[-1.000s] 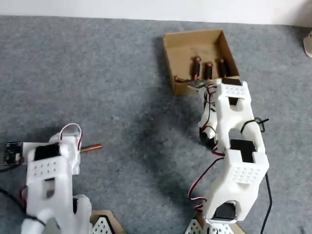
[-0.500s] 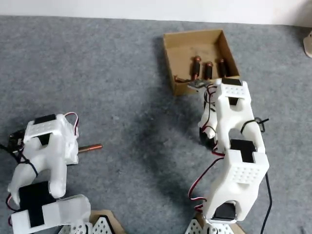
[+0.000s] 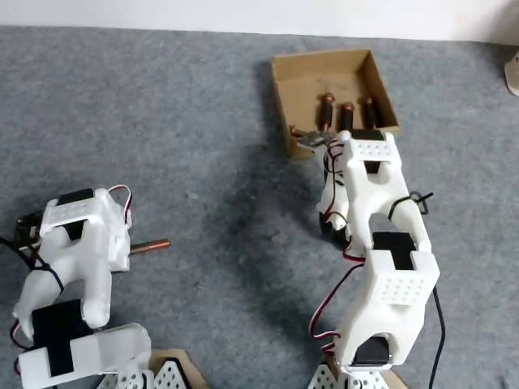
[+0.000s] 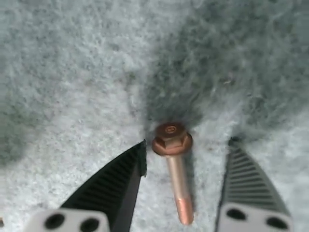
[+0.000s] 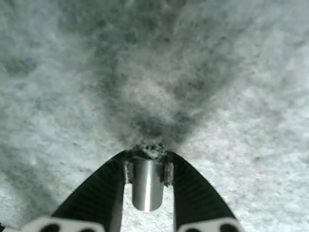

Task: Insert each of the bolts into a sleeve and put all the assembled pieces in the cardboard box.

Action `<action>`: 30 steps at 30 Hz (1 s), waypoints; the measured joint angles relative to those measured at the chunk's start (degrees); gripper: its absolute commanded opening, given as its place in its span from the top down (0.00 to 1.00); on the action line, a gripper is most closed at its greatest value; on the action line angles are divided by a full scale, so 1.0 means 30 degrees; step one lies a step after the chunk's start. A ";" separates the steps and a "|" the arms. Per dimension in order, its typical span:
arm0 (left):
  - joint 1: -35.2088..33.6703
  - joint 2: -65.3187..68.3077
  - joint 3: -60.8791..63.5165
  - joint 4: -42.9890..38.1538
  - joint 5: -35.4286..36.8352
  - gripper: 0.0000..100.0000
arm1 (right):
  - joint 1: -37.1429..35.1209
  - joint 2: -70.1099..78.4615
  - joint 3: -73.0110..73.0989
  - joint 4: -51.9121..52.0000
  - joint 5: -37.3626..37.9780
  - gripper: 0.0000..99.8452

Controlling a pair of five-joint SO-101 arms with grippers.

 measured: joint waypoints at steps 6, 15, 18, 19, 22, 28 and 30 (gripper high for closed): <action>0.0029 0.0000 -0.0059 -0.0029 -0.0029 0.91 | 0.0000 0.0000 -0.0264 0.1260 0.0000 1.00; 0.0703 0.0000 0.0264 -0.0088 -0.0029 0.91 | -0.0029 -0.3165 -0.2901 0.3487 -0.1114 1.00; 0.0703 0.0000 0.0264 -0.0088 -0.0147 0.97 | -0.0440 -0.4835 -0.2755 0.3458 -0.1524 1.00; 0.0703 0.0000 0.0234 -0.0088 -0.0322 0.99 | -0.0586 -0.5421 -0.2432 0.3458 -0.1729 1.00; 0.1172 0.0029 0.0059 -0.0088 -0.2051 0.99 | -0.0703 -0.7150 -0.0703 0.2549 -0.2374 1.00; 0.2725 0.0059 -0.0440 -0.0059 -0.3370 0.99 | -0.0703 -1.0960 0.4337 -0.0908 -0.3282 1.00; 0.3282 0.0059 -0.0821 0.0000 -0.3429 0.99 | -0.0733 -1.2366 0.6183 -0.1963 -0.3429 1.00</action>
